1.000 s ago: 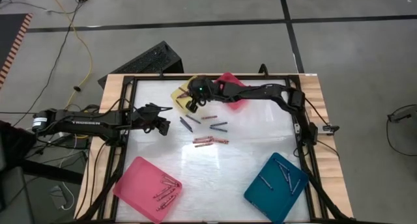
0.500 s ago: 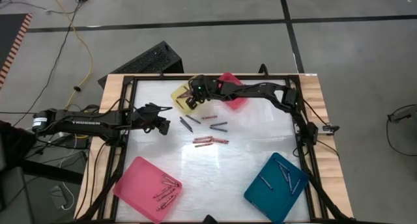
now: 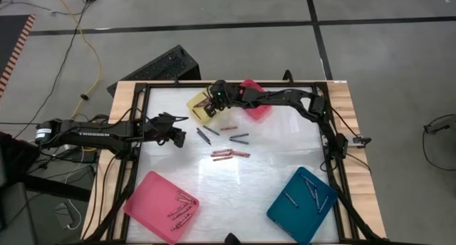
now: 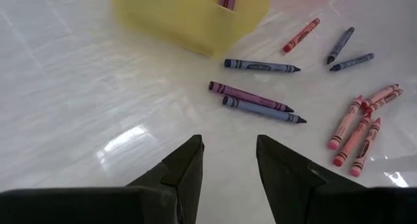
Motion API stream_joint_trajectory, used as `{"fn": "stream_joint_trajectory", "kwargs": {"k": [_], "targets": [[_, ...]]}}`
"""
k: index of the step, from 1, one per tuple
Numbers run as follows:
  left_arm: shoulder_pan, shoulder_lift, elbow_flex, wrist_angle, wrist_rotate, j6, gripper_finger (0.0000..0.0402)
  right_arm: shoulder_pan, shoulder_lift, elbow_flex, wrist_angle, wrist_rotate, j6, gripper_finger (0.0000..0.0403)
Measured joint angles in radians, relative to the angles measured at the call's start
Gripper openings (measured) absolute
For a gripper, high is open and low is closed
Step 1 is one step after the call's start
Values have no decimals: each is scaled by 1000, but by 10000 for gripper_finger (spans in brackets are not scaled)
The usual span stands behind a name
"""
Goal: Sort crayons
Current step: Put the purple crayon into the yellow bin, then put the blue crayon into the blue bin
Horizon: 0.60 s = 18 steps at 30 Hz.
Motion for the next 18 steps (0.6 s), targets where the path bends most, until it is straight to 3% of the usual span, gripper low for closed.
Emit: {"fn": "stream_joint_trajectory", "kwargs": {"k": [11, 18], "targets": [[0, 0, 0, 0, -3, 0, 133, -3, 0, 0, -1, -5, 6, 75], [0, 0, 0, -1, -3, 7, 133, 0, -1, 11, 3, -204, 7, 77]]}}
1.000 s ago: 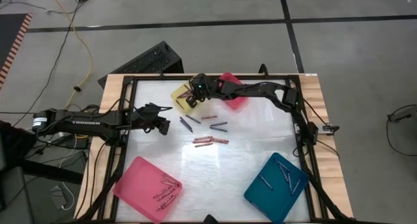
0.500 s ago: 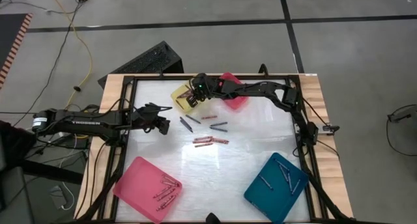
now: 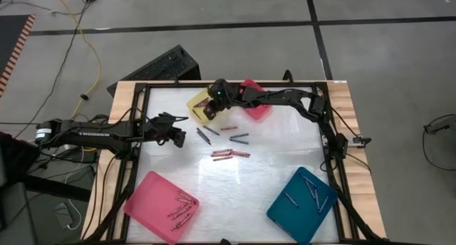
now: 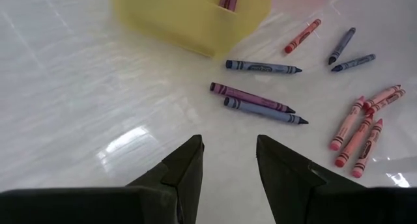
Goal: Sort crayons
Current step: Put the blue crayon into the blue bin
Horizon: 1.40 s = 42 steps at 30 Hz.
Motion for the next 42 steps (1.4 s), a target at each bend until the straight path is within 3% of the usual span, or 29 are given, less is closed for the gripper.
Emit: {"fn": "stream_joint_trajectory", "kwargs": {"k": [4, 13, 21, 25, 30, 38, 42], "targets": [[0, 0, 0, 0, 0, 12, 133, 28, 0, 0, -5, -54, 2, 77], [0, 0, 0, -4, 25, 38, 133, 159, 0, 0, -8, -48, -11, 77], [0, 0, 0, -33, 47, 56, 133, 267, 0, 0, -196, 237, -86, 77], [0, 0, 0, -33, 11, 56, 133, 265, 0, 0, -281, 290, -91, 77], [0, 0, 0, -32, -31, 56, 133, 237, 0, 0, -297, 266, -176, 77], [0, 0, 0, -14, -32, 52, 133, 161, 0, 0, -289, 53, -286, 77], [0, 0, 0, -15, -33, 37, 133, 152, 9, 0, -280, 32, -298, 77]]}}
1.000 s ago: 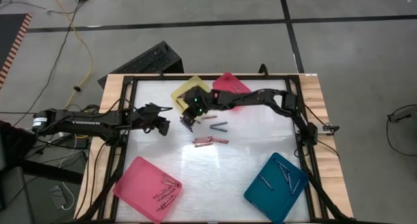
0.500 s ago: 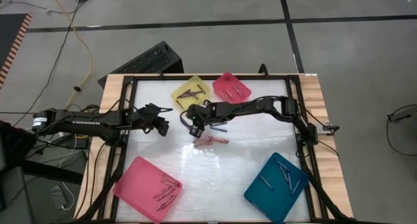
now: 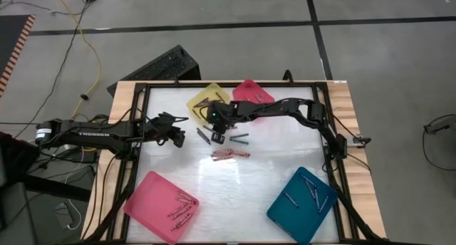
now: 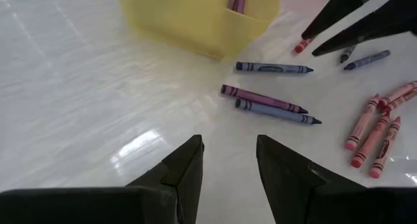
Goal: Sort crayons
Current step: Put the blue crayon into the blue bin
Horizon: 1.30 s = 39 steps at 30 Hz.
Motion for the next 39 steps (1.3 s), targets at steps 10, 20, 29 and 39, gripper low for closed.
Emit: {"fn": "stream_joint_trajectory", "kwargs": {"k": [10, 20, 29, 39], "targets": [[0, 0, 0, -1, 0, -10, 133, 9, 4, -44, 47, 51, -35, 77], [0, 0, 0, -1, 0, -10, 133, 13, 4, -89, 99, 45, -10, 77], [0, 0, 0, -1, -17, -3, 133, 11, 4, -89, 132, 49, 9, 77], [0, 0, 0, -5, -19, -2, 133, 22, 32, -85, 171, 52, 28, 77]]}}
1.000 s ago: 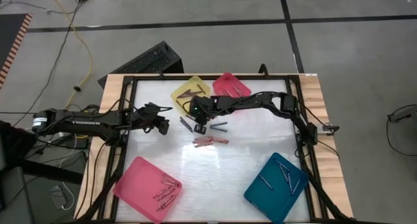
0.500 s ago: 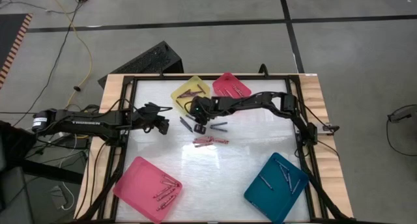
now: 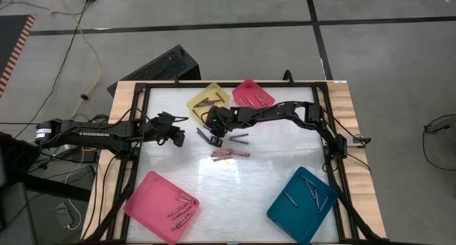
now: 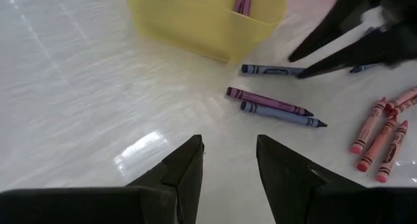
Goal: Sort crayons
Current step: Put the blue crayon into the blue bin
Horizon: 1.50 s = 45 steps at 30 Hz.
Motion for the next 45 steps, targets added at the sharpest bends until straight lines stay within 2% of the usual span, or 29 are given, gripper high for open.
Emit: {"fn": "stream_joint_trajectory", "kwargs": {"k": [5, 9, 18, 24, 37, 45], "targets": [[0, 0, 0, -4, 3, -1, 133, 4, 36, 2, -22, -1, 44, 77], [0, 0, 0, -6, 14, -4, 133, 12, 45, 3, -41, 38, 70, 73], [0, 0, 0, -8, 22, -5, 133, 15, 47, 2, -57, 56, 148, 11], [0, 0, 0, -8, 25, -6, 133, 18, 38, 1, -64, 55, 228, 7], [0, 0, 0, -7, 29, 3, 133, 32, -117, 20, -204, 36, 338, 3], [0, 0, 0, -6, 29, 4, 133, 105, -246, 21, -351, 39, 418, 3]]}}
